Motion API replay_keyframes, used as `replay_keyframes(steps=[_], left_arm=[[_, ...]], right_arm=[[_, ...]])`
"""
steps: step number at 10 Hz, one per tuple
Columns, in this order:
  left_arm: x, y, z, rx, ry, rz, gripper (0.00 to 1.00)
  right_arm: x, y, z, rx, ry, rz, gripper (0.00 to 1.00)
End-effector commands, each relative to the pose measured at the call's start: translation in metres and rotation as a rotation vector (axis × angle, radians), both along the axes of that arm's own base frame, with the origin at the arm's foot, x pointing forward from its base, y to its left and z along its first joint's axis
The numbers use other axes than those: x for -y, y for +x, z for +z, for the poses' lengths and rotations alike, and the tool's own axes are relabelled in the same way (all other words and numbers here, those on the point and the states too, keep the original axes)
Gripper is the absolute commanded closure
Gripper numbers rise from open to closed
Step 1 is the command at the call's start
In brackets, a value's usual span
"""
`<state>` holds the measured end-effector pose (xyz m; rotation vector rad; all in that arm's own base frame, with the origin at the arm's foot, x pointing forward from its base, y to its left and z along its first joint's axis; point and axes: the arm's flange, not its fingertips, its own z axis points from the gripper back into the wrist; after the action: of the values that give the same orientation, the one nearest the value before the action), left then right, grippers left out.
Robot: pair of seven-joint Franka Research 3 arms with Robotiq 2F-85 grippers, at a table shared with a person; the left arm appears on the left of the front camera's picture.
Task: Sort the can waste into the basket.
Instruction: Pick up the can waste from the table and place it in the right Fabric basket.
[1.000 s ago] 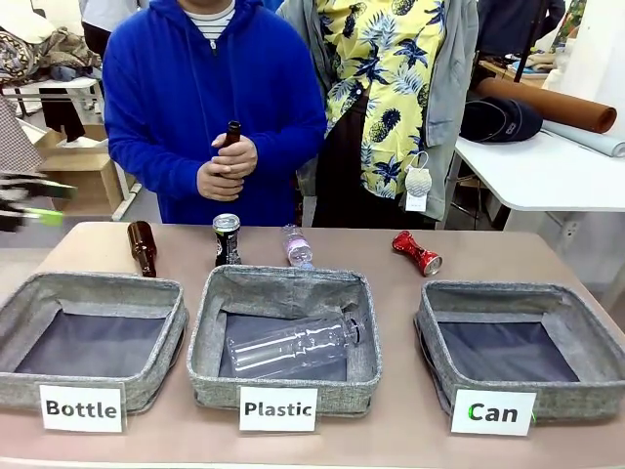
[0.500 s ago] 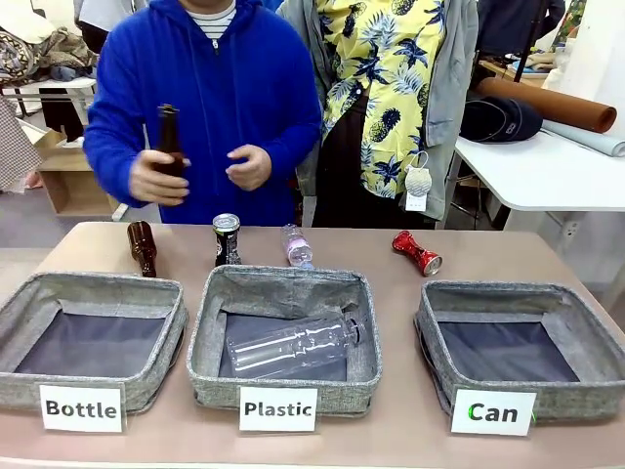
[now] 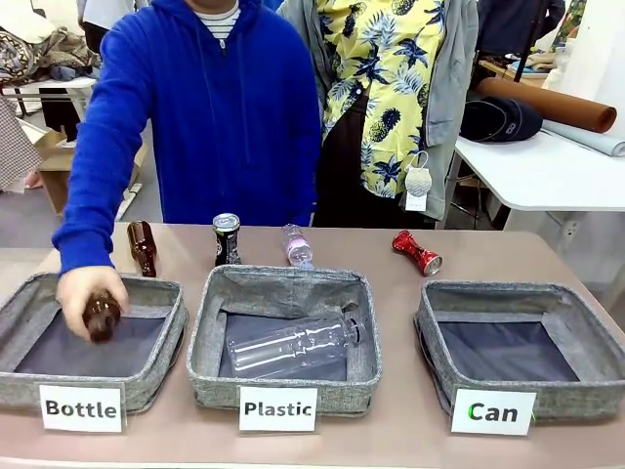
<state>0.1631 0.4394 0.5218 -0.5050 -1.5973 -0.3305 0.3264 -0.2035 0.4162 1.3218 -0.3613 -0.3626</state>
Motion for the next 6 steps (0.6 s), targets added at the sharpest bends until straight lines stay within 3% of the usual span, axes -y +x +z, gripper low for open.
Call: replay_keyframes(steps=[1, 2, 6], left_arm=[[-0.005, -0.002, -0.032, 0.104, -0.076, -0.037, 0.00], [-0.009, -0.006, -0.041, 0.127, -0.089, -0.042, 0.00], [0.006, 0.003, -0.038, 0.094, -0.050, -0.039, 0.00]], right_arm=[[0.000, 0.000, 0.001, 0.026, -0.004, 0.007, 0.00], [0.000, 0.000, 0.001, 0.026, -0.004, 0.007, 0.00], [0.000, 0.000, 0.001, 0.026, -0.004, 0.007, 0.00]])
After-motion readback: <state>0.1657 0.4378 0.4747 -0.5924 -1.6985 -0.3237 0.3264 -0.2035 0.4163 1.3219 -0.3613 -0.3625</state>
